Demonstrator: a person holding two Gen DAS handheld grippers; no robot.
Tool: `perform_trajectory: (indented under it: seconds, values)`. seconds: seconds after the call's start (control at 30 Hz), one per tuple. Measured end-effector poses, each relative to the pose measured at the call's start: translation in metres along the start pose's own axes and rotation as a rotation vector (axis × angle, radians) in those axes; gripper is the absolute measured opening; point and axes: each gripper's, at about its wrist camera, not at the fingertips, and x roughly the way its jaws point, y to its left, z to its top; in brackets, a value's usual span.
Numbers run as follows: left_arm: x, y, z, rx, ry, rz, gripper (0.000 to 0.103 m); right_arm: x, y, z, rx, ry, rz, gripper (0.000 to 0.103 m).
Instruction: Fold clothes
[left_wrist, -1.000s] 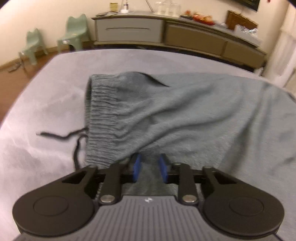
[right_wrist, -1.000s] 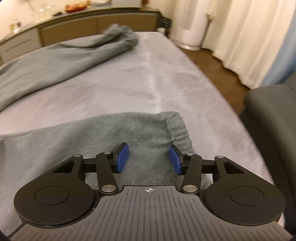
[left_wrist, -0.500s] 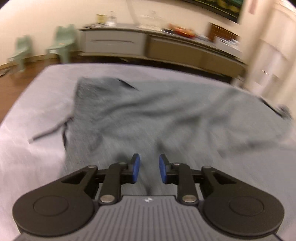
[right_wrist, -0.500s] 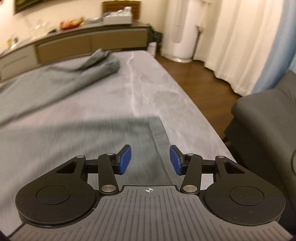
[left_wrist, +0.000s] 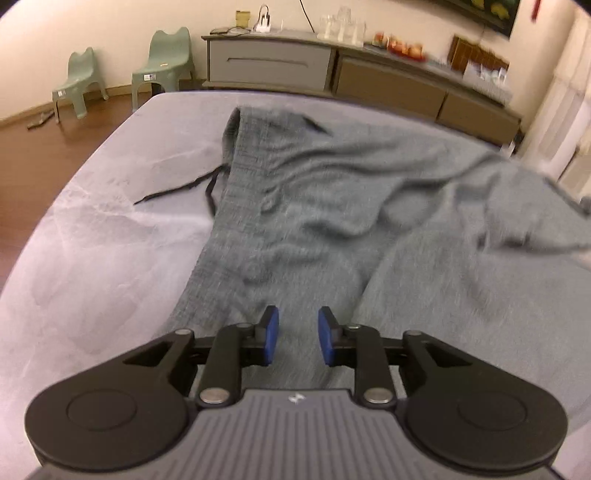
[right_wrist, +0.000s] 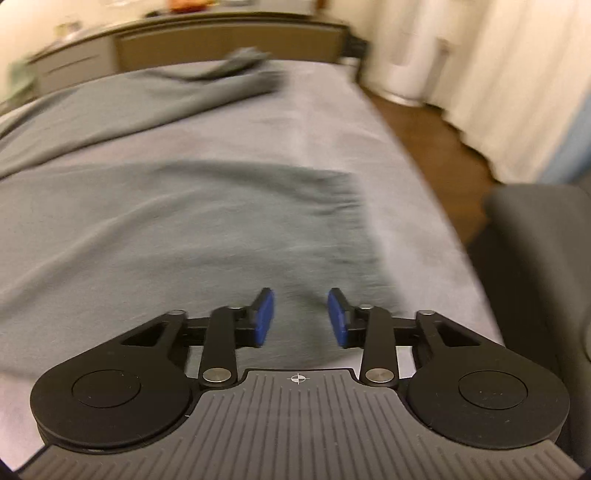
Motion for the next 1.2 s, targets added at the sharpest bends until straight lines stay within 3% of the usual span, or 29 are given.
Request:
perform_trajectory:
  seconds: [0.03,0.07,0.13,0.17,0.2,0.27,0.33,0.43,0.53,0.63,0.73,0.8,0.9,0.93,0.97,1.0,1.03,1.2]
  values:
    - [0.000,0.000,-0.002,0.006,0.008,0.015,0.024,0.004,0.002,-0.003,-0.019,0.011,-0.002,0.053]
    - [0.003,0.002,0.000,0.005,0.018,0.034,0.024,0.003,-0.003,-0.002,-0.001,0.025,-0.017,0.058]
    - [0.005,0.008,0.004,-0.003,0.023,0.058,0.023,-0.001,-0.014,0.003,0.042,0.052,-0.047,0.055]
    - [-0.001,0.011,0.010,-0.012,-0.007,0.046,0.025,-0.002,-0.020,0.005,0.063,0.066,-0.063,0.048]
    - [-0.007,0.013,0.019,-0.015,-0.043,0.041,0.028,-0.009,-0.019,0.011,0.060,0.050,-0.063,0.048]
    - [-0.019,0.017,0.037,-0.021,-0.115,0.030,0.049,-0.024,-0.017,0.026,0.061,0.011,-0.047,0.054]
    - [-0.020,0.018,0.061,-0.017,-0.159,0.040,0.060,-0.036,-0.014,0.054,0.086,-0.047,-0.016,0.059]
    - [-0.001,0.016,0.103,-0.009,-0.166,0.070,0.062,-0.054,-0.008,0.096,0.123,-0.135,0.031,0.073]
    - [0.032,0.018,0.139,-0.047,-0.148,0.081,0.067,-0.036,0.007,0.147,0.120,-0.168,0.057,0.085]
    - [0.074,0.017,0.163,-0.087,-0.101,0.061,0.068,0.000,0.028,0.201,0.113,-0.180,0.086,0.087]
    - [0.106,0.012,0.176,-0.116,-0.089,0.044,0.071,0.049,0.035,0.249,0.232,-0.143,0.166,0.087]
    - [0.120,0.009,0.182,-0.136,-0.094,0.028,0.081,0.093,0.028,0.272,0.415,-0.094,0.273,0.086]
    - [0.135,0.006,0.186,-0.144,-0.102,0.018,0.085,0.153,0.026,0.287,0.577,0.001,0.282,0.074]
    - [0.140,0.005,0.188,-0.140,-0.103,0.018,0.084,0.170,0.025,0.289,0.613,0.027,0.277,0.064]
    - [0.143,0.004,0.189,-0.127,-0.105,0.023,0.079,0.181,0.026,0.290,0.635,0.032,0.275,0.046]
    - [0.146,0.002,0.189,-0.102,-0.108,0.033,0.070,0.192,0.027,0.291,0.655,0.035,0.274,0.036]
    - [0.148,0.000,0.191,-0.083,-0.105,0.038,0.034,0.182,0.024,0.288,0.655,0.001,0.288,0.011]
    - [0.119,0.012,0.191,-0.127,-0.210,-0.027,0.022,0.118,0.005,0.272,0.645,-0.189,0.365,0.002]
